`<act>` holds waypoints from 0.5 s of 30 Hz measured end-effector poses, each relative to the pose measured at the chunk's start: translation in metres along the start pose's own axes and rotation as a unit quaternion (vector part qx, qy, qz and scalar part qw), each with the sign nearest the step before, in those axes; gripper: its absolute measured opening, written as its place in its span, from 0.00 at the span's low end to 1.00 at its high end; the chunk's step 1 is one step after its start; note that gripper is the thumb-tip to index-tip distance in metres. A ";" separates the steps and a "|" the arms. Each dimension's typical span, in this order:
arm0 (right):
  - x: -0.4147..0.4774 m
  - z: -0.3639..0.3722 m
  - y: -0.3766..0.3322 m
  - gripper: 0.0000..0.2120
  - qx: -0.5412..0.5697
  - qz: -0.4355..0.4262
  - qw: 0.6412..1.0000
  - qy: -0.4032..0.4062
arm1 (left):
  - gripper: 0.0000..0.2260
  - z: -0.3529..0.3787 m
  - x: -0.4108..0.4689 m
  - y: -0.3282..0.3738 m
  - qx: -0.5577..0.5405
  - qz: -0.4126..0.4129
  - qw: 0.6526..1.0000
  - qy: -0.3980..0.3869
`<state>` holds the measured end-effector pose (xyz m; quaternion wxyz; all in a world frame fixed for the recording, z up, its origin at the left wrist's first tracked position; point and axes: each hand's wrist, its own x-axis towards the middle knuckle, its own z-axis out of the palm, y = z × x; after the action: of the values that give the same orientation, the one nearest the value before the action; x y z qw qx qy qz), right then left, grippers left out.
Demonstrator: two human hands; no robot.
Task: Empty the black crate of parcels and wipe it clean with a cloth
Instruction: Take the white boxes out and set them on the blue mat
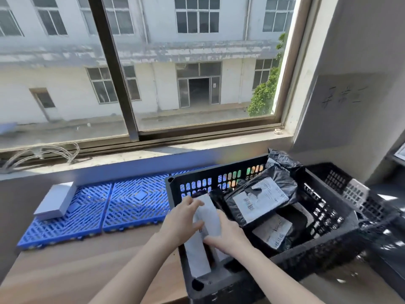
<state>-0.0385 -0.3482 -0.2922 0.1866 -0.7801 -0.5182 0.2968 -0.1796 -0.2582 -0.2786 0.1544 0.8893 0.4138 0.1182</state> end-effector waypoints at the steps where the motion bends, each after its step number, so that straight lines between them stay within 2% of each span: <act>1: -0.001 -0.004 0.000 0.40 0.018 -0.012 1.000 0.008 | 0.20 0.001 -0.004 0.004 -0.048 -0.008 0.999 0.008; 4: 0.000 -0.018 -0.007 0.39 0.082 -0.085 0.992 0.053 | 0.20 -0.004 -0.012 0.015 -0.191 -0.037 0.979 0.065; 6: 0.002 -0.024 -0.015 0.43 0.101 -0.119 0.985 0.078 | 0.22 -0.014 -0.015 0.025 -0.267 -0.051 0.957 0.102; 9: 0.005 -0.026 -0.032 0.47 0.116 -0.183 0.972 0.093 | 0.26 -0.035 -0.019 0.033 -0.317 -0.053 0.933 0.160; 13: 0.010 -0.028 -0.062 0.36 0.143 -0.282 0.943 0.099 | 0.34 -0.066 -0.027 0.019 -0.347 -0.066 0.907 0.230; 15: 0.013 -0.030 -0.080 0.31 0.137 -0.312 0.937 0.074 | 0.36 -0.081 -0.033 0.006 -0.350 -0.085 0.900 0.245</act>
<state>-0.0708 -0.3041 -0.2257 0.4122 -0.5662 -0.6746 0.2334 -0.2233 -0.2727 -0.2038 0.3588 0.6823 0.4442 0.4565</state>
